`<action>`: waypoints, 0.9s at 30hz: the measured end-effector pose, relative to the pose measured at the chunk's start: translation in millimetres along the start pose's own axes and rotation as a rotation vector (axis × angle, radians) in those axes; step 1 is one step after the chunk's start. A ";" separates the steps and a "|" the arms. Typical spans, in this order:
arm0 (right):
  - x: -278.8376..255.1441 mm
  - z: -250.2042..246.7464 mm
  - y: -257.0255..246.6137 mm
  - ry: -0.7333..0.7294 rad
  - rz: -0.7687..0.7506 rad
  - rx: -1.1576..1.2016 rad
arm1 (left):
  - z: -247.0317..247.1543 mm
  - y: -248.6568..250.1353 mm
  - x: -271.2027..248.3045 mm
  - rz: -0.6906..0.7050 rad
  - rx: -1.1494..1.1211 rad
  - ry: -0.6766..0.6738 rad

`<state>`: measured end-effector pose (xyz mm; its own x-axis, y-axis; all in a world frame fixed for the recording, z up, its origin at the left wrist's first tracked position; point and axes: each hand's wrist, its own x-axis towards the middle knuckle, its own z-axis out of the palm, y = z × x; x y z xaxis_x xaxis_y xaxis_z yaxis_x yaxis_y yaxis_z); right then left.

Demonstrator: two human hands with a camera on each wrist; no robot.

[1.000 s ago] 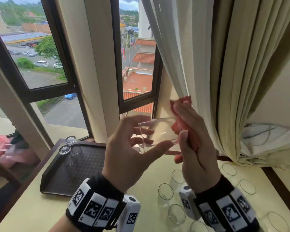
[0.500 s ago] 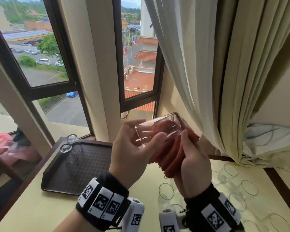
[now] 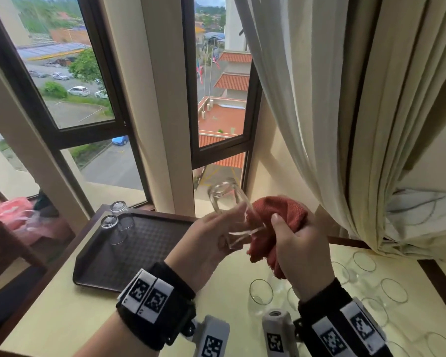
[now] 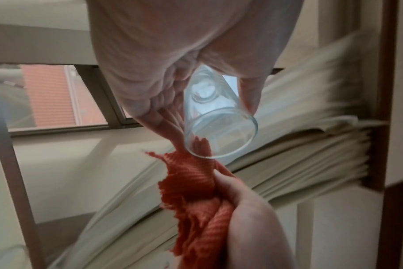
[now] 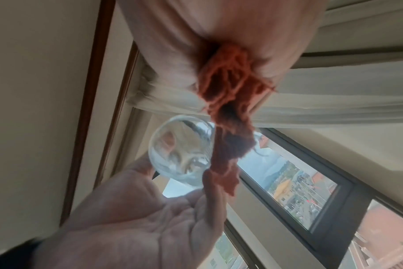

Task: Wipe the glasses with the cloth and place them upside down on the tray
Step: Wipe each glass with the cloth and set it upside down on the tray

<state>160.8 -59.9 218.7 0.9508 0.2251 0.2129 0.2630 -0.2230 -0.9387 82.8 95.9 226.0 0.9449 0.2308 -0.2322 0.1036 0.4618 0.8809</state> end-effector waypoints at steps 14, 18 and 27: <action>-40.2 29.9 -32.8 -0.079 -0.693 -0.298 | -3.2 26.8 -9.5 -0.002 -0.486 -0.104; -42.7 31.9 -44.0 -0.271 -0.645 -0.413 | -1.5 24.4 -12.4 0.106 -0.324 -0.085; -25.8 30.9 -51.4 -0.495 -0.301 -0.151 | -10.9 29.3 -4.2 0.195 0.100 -0.117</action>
<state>117.7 -25.0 253.1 0.6513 0.7062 0.2777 0.5633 -0.2048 -0.8004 78.5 117.8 248.3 0.9789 0.2041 -0.0092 -0.0598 0.3294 0.9423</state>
